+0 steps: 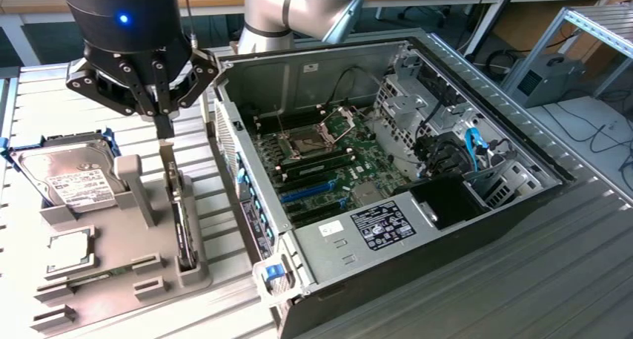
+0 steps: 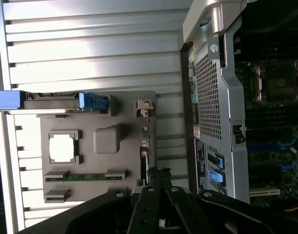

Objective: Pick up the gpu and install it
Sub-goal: 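Reach for the gpu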

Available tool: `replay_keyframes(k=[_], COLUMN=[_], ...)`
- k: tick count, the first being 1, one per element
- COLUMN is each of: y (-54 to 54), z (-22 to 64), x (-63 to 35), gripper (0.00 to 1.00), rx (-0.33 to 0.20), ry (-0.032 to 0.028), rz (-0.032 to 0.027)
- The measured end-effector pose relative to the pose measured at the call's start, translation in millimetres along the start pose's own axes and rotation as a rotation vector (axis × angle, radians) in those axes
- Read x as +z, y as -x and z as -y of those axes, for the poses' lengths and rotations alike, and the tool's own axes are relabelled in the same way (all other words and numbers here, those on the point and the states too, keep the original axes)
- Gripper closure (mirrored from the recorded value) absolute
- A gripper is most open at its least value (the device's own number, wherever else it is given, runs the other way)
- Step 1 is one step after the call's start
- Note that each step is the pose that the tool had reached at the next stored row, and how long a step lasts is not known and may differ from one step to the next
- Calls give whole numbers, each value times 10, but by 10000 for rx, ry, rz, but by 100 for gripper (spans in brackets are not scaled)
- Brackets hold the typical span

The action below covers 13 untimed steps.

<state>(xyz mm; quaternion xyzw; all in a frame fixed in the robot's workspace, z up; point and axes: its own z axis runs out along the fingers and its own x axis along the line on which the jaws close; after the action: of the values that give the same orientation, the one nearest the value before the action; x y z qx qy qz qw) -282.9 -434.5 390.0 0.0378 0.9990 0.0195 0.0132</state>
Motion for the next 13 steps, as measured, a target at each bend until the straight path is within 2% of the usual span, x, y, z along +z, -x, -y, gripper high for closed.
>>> replay_keyframes(k=[13], y=[6], z=[79], x=[4], gripper=[89], rx=[-1], ry=[-15], rz=[1])
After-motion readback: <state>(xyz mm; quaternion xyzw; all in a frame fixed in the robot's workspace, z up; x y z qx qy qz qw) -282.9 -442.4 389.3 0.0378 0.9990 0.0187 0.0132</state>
